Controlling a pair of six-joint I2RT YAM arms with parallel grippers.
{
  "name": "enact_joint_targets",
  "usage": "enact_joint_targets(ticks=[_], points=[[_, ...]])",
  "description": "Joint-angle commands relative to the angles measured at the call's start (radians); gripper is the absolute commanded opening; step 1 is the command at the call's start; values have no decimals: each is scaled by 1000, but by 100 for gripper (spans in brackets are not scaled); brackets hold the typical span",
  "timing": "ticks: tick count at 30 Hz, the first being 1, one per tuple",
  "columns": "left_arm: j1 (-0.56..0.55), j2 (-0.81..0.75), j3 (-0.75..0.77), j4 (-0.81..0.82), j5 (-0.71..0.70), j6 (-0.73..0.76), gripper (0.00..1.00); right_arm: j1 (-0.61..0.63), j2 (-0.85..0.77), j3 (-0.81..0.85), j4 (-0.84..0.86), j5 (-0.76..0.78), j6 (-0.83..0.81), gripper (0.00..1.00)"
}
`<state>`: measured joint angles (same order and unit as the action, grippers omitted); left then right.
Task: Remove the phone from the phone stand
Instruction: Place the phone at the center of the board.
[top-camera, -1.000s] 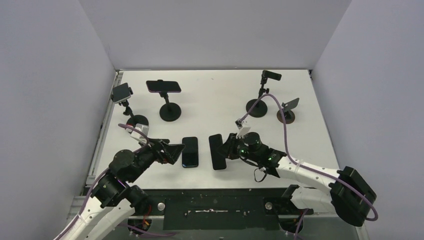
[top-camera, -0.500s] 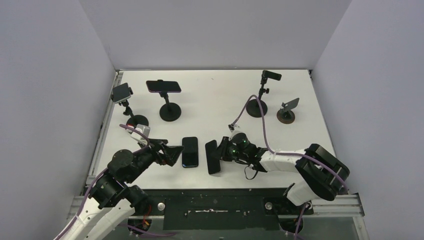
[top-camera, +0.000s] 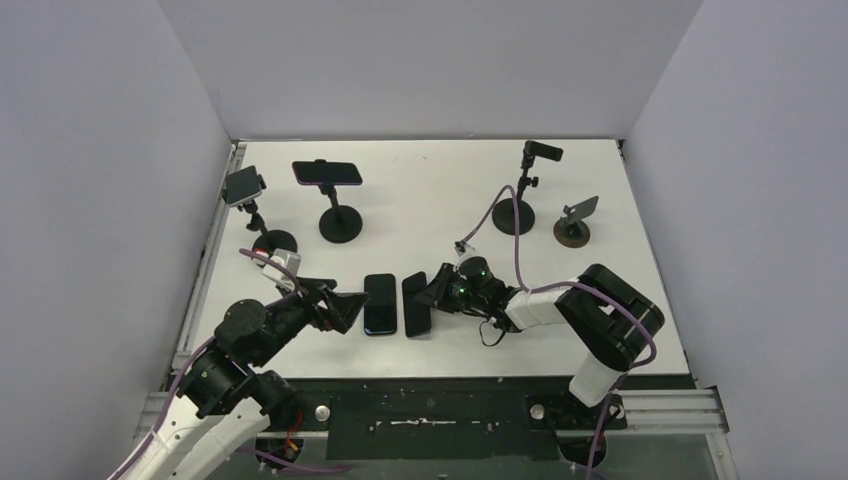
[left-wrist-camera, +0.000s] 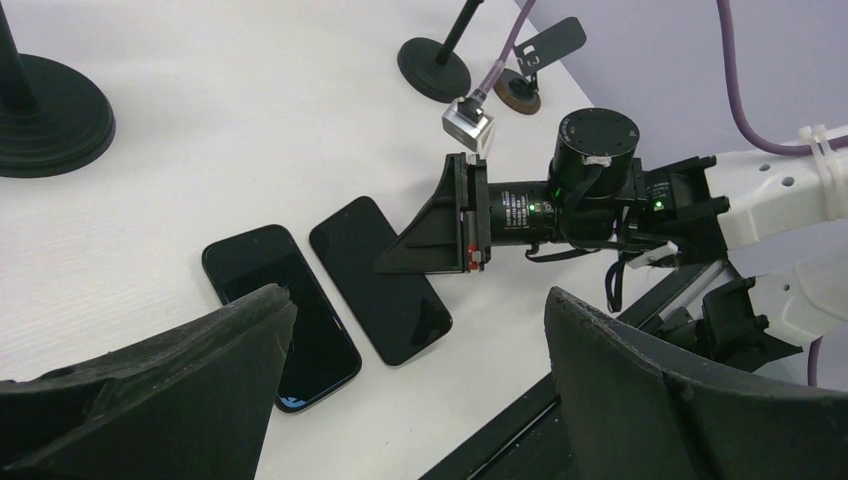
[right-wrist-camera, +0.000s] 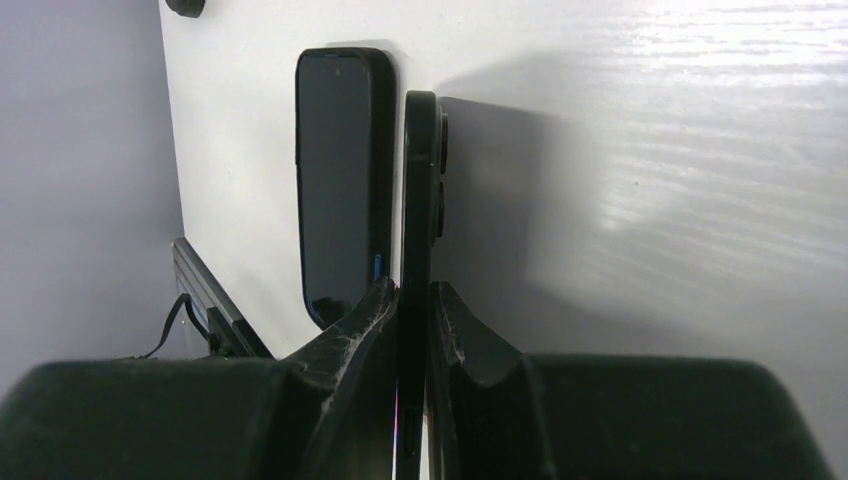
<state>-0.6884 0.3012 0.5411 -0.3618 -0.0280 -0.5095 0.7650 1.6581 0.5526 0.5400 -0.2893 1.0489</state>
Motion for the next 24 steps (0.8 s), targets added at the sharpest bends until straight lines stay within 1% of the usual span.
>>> enact_joint_targets(ticks=[1, 6, 10, 11, 14, 16, 20, 24], points=[[-2, -5, 8, 39, 8, 23, 94, -8, 51, 44, 100, 16, 8, 0], [-1, -11, 7, 39, 5, 24, 94, -10, 71, 22, 139, 60, 23, 0], [-2, -9, 5, 42, 8, 24, 94, -10, 88, 26, 130, 49, 15, 0], [-2, -7, 5, 42, 9, 24, 94, -10, 89, 26, 124, 47, 13, 3], [-2, -4, 5, 44, 10, 24, 94, -11, 88, 18, 105, 44, 11, 19], [-2, -4, 5, 45, 10, 25, 94, -10, 85, 7, 101, 44, 9, 27], [-2, -2, 5, 46, 11, 24, 94, -10, 71, -7, 81, 56, 0, 45], [-2, -2, 4, 47, 11, 23, 94, -11, 46, -17, 48, 78, -6, 55]])
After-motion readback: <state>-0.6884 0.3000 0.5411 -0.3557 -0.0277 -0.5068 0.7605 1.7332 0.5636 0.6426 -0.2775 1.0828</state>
